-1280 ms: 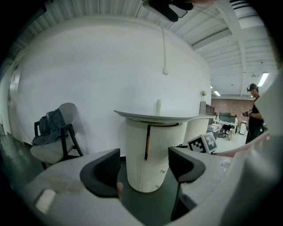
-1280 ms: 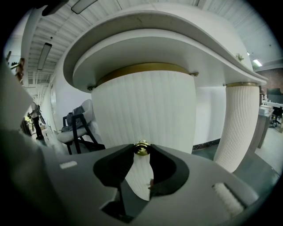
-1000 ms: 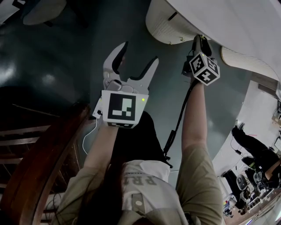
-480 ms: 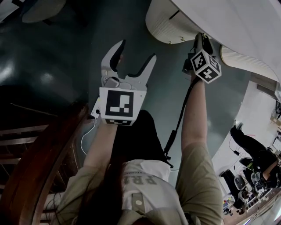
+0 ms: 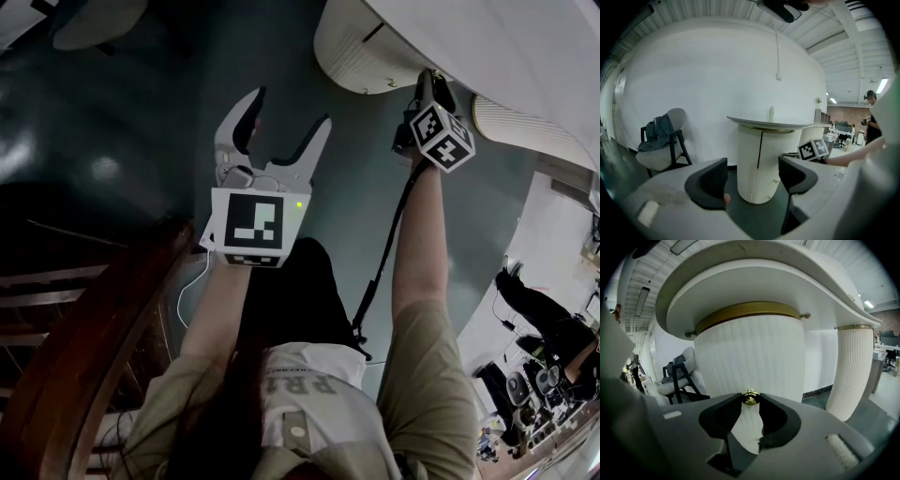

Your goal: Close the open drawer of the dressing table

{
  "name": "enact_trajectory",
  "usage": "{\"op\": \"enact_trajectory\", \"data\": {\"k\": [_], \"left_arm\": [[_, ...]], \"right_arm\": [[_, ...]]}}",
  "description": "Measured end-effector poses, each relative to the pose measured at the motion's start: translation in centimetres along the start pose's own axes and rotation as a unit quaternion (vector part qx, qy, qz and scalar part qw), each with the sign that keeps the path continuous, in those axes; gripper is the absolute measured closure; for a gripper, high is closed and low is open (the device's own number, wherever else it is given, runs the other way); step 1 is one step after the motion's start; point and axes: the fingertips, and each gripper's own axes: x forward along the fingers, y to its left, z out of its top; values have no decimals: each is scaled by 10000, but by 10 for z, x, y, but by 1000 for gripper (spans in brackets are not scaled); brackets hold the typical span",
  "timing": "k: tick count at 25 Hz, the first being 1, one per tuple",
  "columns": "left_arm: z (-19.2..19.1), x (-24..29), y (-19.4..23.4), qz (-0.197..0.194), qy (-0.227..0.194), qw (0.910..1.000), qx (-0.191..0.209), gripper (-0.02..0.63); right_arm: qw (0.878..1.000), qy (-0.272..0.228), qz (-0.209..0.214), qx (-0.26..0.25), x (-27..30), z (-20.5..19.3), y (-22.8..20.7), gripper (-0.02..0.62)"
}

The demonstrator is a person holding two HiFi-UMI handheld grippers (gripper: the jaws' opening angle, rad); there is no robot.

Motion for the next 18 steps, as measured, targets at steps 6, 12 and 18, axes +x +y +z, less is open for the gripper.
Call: {"op": "enact_trajectory", "data": {"k": [6, 12, 18], "left_arm": [[17, -12, -4, 40, -10, 10000, 32, 258], [41, -33, -14, 30, 15, 10000, 39, 258], [74, -58, -26, 22, 27, 10000, 15, 258]], "right_arm": [[9999, -70, -45, -105, -7, 16, 6, 350], [9997, 64, 11, -248, -35, 25, 14, 348], [9989, 376, 81, -251, -86, 18, 26, 348]]}}
